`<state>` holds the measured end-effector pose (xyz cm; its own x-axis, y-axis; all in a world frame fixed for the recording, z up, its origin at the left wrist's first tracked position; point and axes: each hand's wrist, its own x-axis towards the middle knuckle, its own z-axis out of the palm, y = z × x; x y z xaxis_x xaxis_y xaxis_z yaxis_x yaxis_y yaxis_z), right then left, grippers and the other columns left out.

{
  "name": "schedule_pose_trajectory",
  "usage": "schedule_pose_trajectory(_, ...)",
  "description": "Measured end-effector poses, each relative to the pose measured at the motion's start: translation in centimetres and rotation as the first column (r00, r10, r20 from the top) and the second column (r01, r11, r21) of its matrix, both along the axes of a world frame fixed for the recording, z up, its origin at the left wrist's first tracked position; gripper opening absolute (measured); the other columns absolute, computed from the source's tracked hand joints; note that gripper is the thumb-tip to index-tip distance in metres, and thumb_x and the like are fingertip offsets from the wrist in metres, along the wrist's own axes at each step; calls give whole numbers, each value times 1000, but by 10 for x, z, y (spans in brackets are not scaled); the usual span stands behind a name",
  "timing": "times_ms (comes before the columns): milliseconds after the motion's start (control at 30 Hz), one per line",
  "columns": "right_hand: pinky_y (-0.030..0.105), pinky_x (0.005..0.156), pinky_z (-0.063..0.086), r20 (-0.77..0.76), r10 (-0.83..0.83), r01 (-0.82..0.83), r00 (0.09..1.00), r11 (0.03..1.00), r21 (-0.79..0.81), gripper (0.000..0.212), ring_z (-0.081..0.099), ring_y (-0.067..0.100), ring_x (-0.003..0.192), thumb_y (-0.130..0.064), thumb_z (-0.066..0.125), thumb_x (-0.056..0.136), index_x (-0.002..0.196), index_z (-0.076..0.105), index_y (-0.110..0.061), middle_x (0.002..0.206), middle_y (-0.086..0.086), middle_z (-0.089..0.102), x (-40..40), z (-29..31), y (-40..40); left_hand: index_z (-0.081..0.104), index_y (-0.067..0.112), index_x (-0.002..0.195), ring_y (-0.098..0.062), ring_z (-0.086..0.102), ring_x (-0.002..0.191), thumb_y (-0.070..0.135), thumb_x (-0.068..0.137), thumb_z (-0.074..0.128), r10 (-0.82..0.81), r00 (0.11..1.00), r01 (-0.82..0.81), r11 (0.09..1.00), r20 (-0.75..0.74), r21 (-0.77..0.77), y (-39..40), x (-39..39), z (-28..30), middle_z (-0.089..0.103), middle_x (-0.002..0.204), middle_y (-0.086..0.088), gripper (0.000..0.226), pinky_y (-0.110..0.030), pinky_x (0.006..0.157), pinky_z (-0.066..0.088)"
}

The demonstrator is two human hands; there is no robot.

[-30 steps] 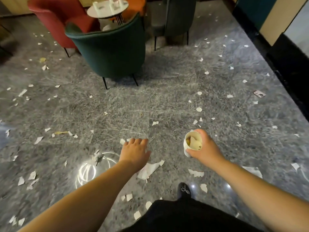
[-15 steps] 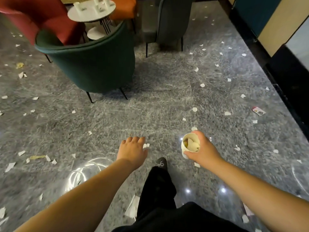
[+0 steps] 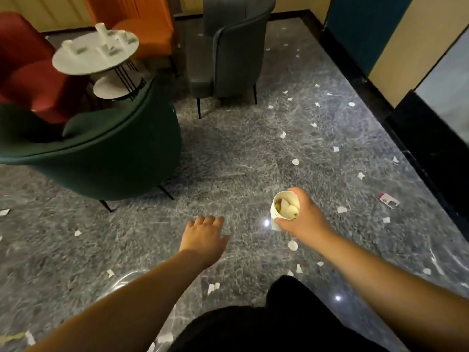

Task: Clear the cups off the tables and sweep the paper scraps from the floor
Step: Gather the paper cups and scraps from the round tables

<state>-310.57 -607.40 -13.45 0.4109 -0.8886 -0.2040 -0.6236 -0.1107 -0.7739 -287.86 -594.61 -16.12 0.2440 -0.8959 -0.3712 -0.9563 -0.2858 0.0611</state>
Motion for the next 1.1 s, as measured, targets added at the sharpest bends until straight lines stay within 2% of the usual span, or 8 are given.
schedule_pose_trajectory(67, 19, 71, 39, -7, -9, 9, 1000, 1000, 20, 69, 52, 10, 98, -33, 82, 67, 121, 39, -42, 113, -14, 50, 16, -4, -35, 31, 27, 148, -25, 35, 136, 55, 96, 36, -2, 1000, 2, 1000, -13, 8, -34, 14, -4, 42, 148, 0, 59, -42, 110, 29)
schedule_pose_trajectory(167, 9, 64, 35, -3, 1, -1, 1000, 1000, 23, 66, 52, 9, 93, -29, 82, 68, 121, 43, -35, 108, -14, 52, 46, -10, -94, 31, 27, 148, -25, 34, 137, 54, 96, 37, -2, 1000, 2, 1000, -24, 2, -89, 36, -10, 42, 148, 0, 58, -42, 111, 28)
schedule_pose_trajectory(300, 3, 61, 36, 29, 64, -65, 998, 998, 24, 60, 51, 5, 89, -24, 82, 69, 110, 41, -40, 97, -25, 50, 93, -15, -183, 32, 26, 148, -25, 34, 137, 54, 97, 37, 35, 999, -36, 999, -35, -13, -177, 74, -10, 41, 149, -1, 58, -42, 112, 27)
schedule_pose_trajectory(467, 25, 78, 42, -20, 126, -125, 992, 991, 49, 71, 52, 14, 102, -28, 82, 69, 127, 42, -32, 117, -10, 50, 151, -8, -294, 35, 26, 145, -25, 36, 134, 53, 97, 38, 126, 992, -126, 992, 3, -5, -275, 125, 3, 44, 145, -1, 55, -41, 108, 30)
schedule_pose_trajectory(567, 23, 74, 43, -4, 179, -179, 984, 984, 22, 66, 53, 10, 96, -28, 82, 68, 121, 44, -35, 114, -11, 52, 188, 0, -352, 37, 25, 144, -25, 38, 133, 51, 97, 38, 193, 981, -193, 981, 10, -16, -325, 159, 12, 46, 143, -1, 54, -41, 107, 31)
schedule_pose_trajectory(767, 22, 79, 39, -18, 260, -260, 965, 965, 26, 74, 50, 12, 103, -27, 83, 68, 129, 42, -29, 119, -8, 49, 269, -8, -436, 36, 25, 145, -25, 36, 135, 50, 98, 38, 296, 955, -296, 955, -15, -25, -394, 229, 18, 44, 145, -1, 54, -41, 109, 30)
schedule_pose_trajectory(867, 19, 73, 38, -3, 306, -306, 952, 951, 32, 71, 51, 12, 101, -28, 84, 67, 125, 42, -34, 115, -9, 50, 314, -15, -470, 33, 27, 147, -25, 34, 136, 50, 98, 38, 304, 952, -305, 952, -26, -20, -430, 270, 15, 42, 147, -1, 55, -41, 110, 28)
schedule_pose_trajectory(1100, 24, 77, 38, -9, 316, -316, 949, 949, 7, 71, 50, 11, 98, -29, 83, 68, 126, 41, -35, 114, -10, 49, 434, -11, -566, 35, 25, 146, -25, 36, 134, 53, 97, 38, 286, 958, -286, 957, -9, -37, -532, 383, 10, 45, 145, -1, 57, -42, 108, 30)
